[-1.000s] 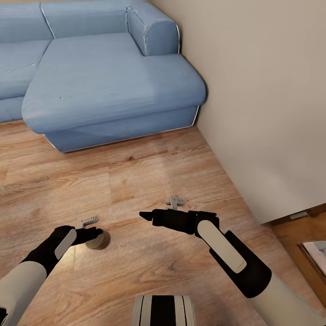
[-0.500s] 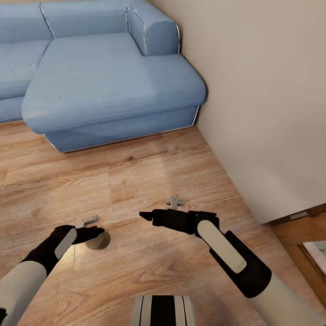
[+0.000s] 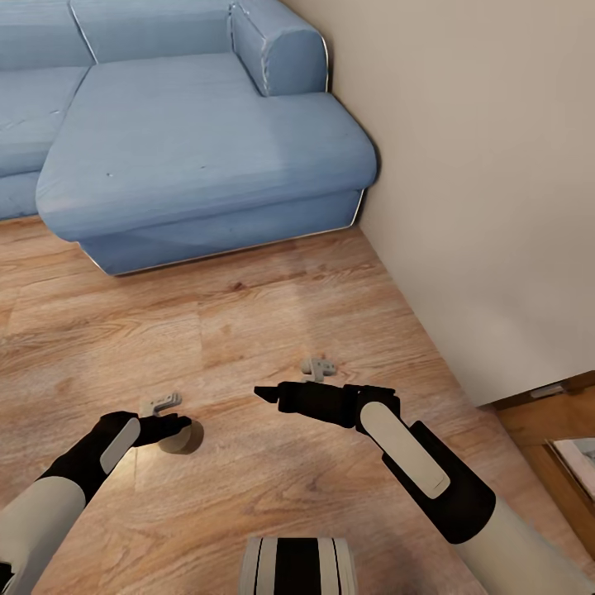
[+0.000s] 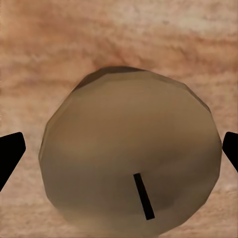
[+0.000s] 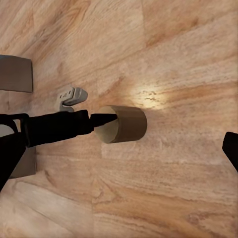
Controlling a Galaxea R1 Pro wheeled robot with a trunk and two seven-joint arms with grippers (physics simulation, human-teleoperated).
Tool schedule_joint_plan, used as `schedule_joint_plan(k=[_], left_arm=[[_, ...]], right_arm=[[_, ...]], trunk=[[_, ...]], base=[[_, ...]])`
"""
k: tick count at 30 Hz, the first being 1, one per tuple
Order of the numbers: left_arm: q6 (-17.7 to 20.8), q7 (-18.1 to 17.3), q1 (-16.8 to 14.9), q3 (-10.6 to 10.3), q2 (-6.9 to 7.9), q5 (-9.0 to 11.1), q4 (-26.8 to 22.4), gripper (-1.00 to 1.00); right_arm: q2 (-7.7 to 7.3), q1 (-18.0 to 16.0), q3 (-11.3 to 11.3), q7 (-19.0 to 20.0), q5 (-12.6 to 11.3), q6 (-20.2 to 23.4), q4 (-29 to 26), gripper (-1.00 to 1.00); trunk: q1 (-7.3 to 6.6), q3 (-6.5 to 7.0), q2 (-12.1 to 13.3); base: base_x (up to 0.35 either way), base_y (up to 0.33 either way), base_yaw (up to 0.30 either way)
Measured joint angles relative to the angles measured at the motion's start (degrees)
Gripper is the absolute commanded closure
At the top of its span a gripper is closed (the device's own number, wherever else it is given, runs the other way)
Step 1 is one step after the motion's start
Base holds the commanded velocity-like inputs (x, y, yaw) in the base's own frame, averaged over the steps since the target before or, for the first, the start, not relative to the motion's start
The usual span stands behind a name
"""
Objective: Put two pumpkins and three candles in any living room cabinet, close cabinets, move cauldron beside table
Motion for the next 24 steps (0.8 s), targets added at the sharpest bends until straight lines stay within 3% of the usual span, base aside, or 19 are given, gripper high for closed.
schedule_joint_plan(k=[24], left_arm=[[0.24,-0.35,-0.02,0.15,-0.02,0.38,0.16,-1.0]], right_arm=[[-0.01,0.0,0.0,0.0,0.0,0.0,0.0,-1.0]], trunk=[[0.05,-0.44,-0.03]], base=[[0.0,0.0,0.0]])
